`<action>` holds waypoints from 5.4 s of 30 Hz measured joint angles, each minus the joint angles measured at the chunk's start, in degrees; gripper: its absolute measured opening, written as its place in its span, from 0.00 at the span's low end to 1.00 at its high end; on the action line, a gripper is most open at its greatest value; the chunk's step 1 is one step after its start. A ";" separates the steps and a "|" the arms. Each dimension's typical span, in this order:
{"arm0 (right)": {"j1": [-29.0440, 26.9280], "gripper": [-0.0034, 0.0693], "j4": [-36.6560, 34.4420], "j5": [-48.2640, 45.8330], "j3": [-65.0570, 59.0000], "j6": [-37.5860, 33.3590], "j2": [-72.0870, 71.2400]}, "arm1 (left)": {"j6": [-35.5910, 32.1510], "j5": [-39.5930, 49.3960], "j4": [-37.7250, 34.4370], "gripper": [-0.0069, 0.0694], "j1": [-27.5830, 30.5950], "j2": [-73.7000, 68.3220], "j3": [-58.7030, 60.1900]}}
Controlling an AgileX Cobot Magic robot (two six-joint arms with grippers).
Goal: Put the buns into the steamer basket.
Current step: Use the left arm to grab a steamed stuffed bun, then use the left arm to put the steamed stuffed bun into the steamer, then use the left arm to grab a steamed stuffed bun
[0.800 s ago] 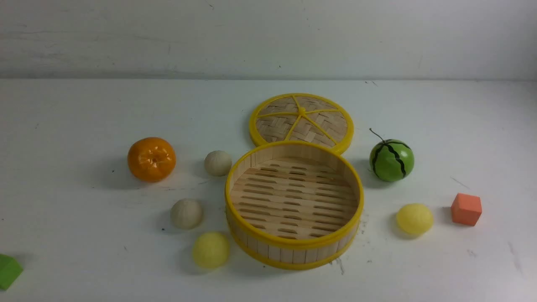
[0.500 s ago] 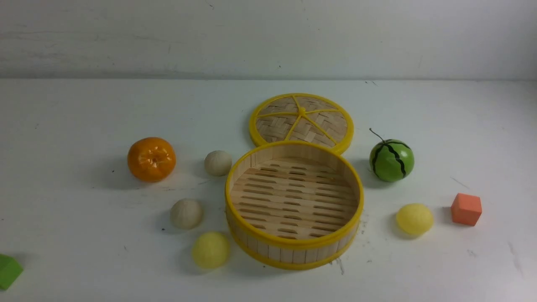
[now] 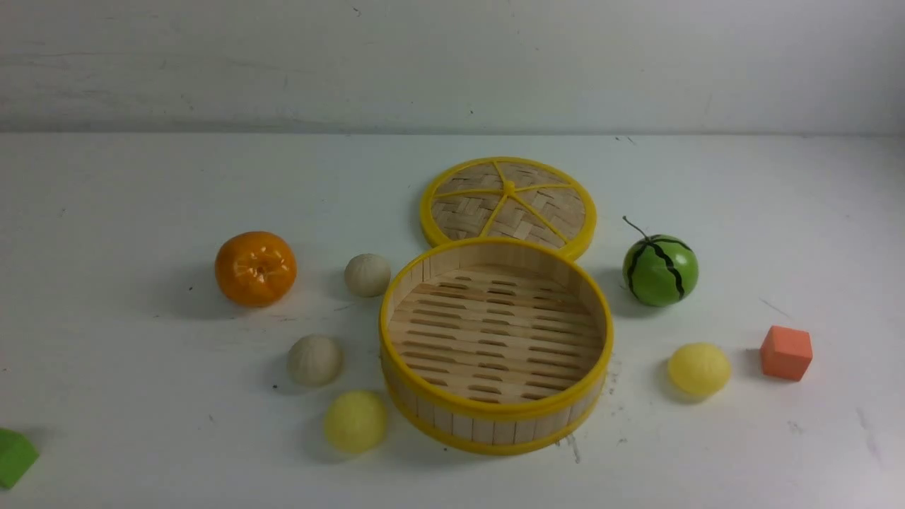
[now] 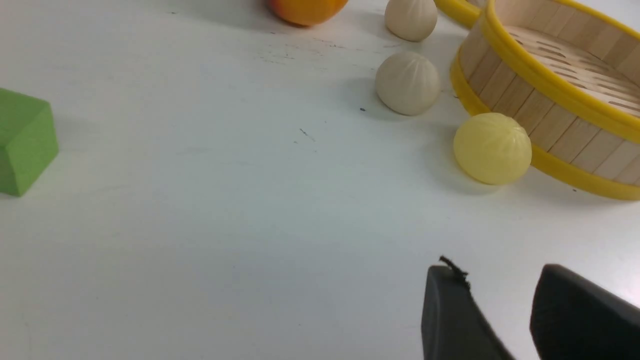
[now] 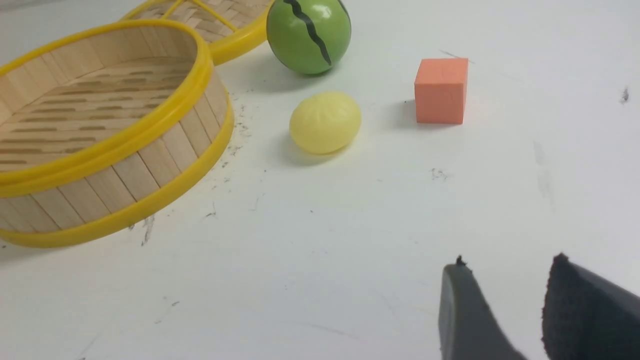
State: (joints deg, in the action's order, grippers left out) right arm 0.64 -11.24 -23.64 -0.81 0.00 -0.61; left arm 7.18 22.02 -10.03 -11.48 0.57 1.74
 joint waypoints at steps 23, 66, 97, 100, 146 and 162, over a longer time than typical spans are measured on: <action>0.00 0.38 0.00 0.00 0.00 0.00 0.00 | 19.18 -24.99 -28.36 0.32 0.00 -0.08 -2.15; 0.00 0.38 0.00 0.00 0.00 0.00 0.00 | -4.37 20.62 9.06 0.20 -19.01 -95.61 -66.33; 0.00 0.38 0.00 0.00 0.00 0.00 0.00 | -10.37 16.58 8.99 0.40 -16.59 -104.60 -69.25; 0.00 0.38 0.00 0.00 0.00 0.00 0.00 | -10.37 16.64 8.99 0.39 -16.59 -104.65 -69.25; 0.00 0.38 0.00 0.00 0.00 0.00 0.00 | -8.80 38.16 12.19 0.41 -18.51 -130.70 -121.02; 0.00 0.38 0.00 -0.01 0.00 0.00 0.00 | -4.51 48.35 15.21 0.07 -15.94 -105.96 -104.22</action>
State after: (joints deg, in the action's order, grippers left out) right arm 0.64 -11.24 -23.66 -0.81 0.00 -0.61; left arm 2.67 70.37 5.18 -27.42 -105.39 -102.48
